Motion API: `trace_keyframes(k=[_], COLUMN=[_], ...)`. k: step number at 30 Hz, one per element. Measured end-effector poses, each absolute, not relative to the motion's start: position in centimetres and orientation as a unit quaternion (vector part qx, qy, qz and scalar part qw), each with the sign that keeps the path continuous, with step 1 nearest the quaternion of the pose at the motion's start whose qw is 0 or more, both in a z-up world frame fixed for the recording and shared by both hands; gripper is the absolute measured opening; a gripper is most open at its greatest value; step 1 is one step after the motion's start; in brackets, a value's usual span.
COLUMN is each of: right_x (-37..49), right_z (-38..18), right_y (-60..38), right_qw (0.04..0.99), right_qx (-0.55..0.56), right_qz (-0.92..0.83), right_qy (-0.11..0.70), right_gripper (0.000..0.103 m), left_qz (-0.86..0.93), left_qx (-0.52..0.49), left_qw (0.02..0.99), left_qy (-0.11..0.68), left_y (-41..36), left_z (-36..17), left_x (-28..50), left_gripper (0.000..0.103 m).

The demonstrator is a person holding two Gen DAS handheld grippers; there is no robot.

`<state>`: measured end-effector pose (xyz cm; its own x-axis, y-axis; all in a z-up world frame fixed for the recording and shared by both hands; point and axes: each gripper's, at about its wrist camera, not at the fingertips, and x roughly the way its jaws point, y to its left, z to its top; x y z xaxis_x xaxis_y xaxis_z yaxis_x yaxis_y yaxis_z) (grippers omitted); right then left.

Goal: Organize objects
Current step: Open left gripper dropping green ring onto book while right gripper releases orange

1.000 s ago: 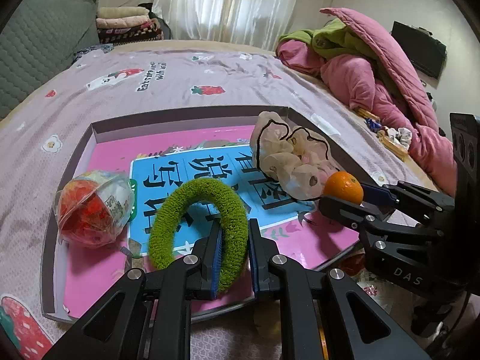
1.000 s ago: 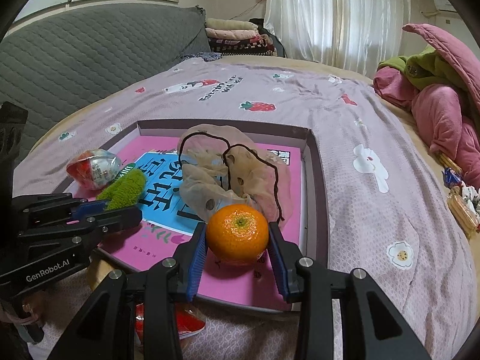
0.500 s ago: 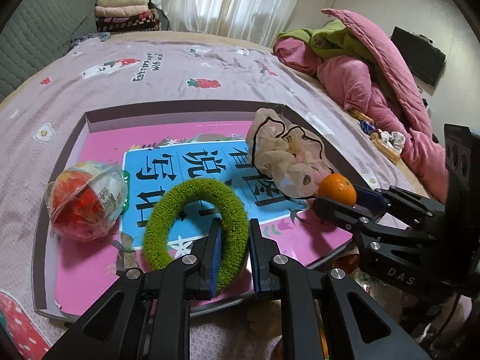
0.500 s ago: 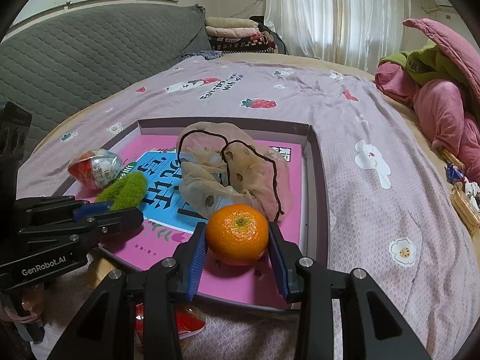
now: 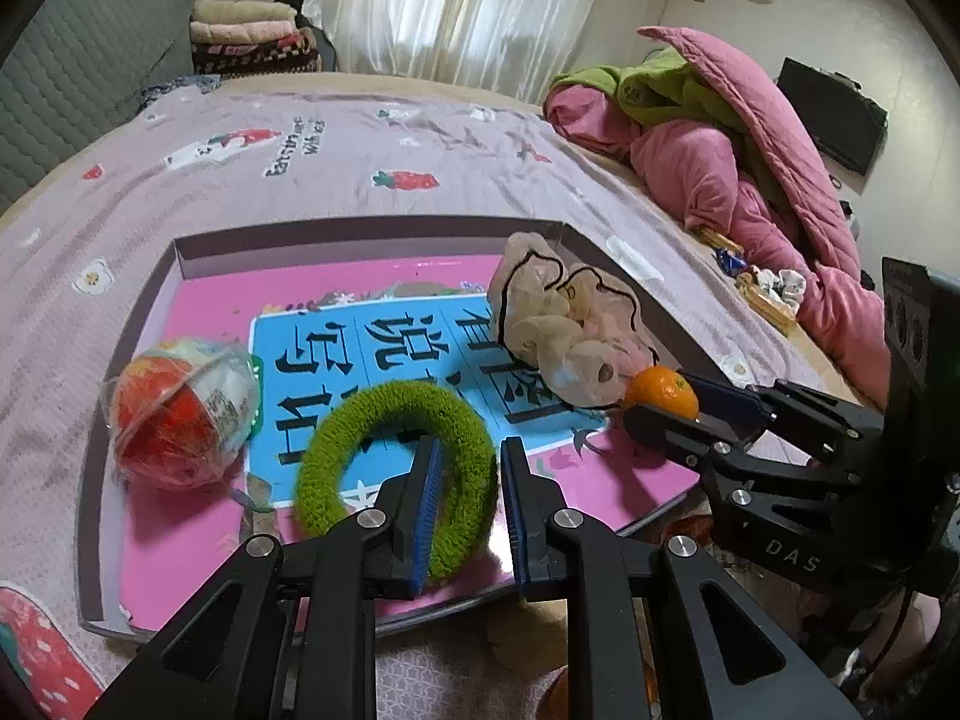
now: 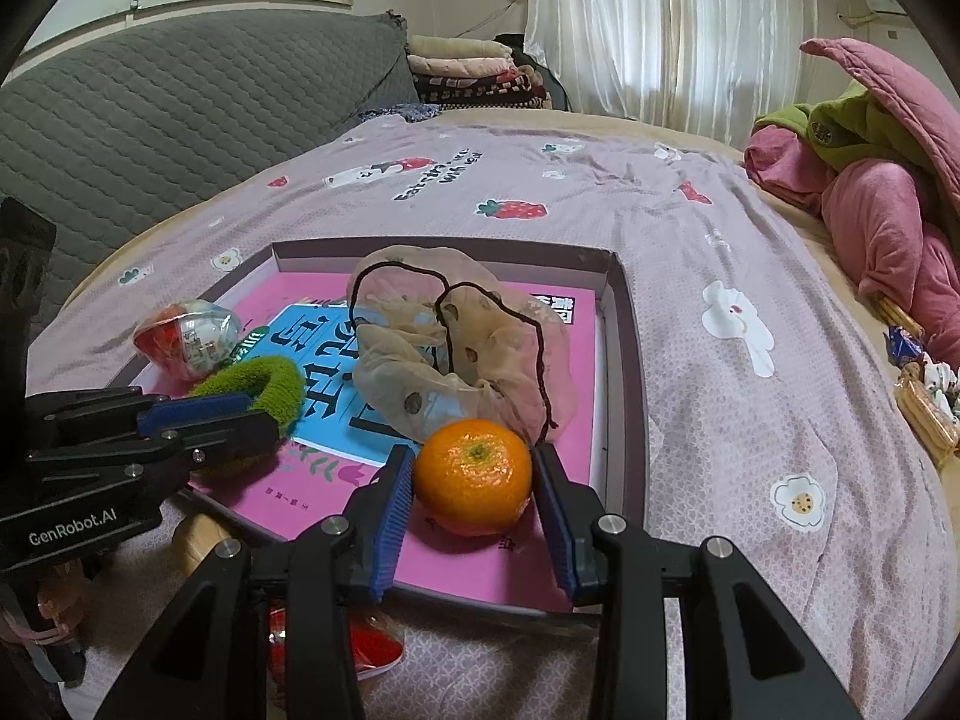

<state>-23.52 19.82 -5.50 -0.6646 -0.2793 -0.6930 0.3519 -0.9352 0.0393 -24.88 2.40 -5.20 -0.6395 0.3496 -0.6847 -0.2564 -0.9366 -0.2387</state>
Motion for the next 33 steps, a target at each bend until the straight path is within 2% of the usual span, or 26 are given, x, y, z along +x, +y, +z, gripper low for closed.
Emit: trace_keyframes(k=[24, 28, 33], right_x=[-23.0, -22.9, -22.6], right_z=[-4.5, -4.1, -3.5], right_y=[20.1, 20.2, 20.4], right_qw=[0.167, 0.169, 0.170], right_qx=[0.358, 0.353, 0.345], right_qz=[-0.917, -0.919, -0.922], right_qy=[0.049, 0.046, 0.042], right_gripper=[0.042, 0.045, 0.045], left_qz=[0.911, 0.913, 0.914], left_qx=[-0.378, -0.374, -0.373], left_qw=[0.156, 0.152, 0.147], left_qy=[-0.063, -0.067, -0.066], left_y=[1.5, 1.1, 0.9], left_z=[-3.1, -2.6, -2.2], left_x=[-23.2, -22.6, -21.8], left_gripper=[0.023, 0.028, 0.028])
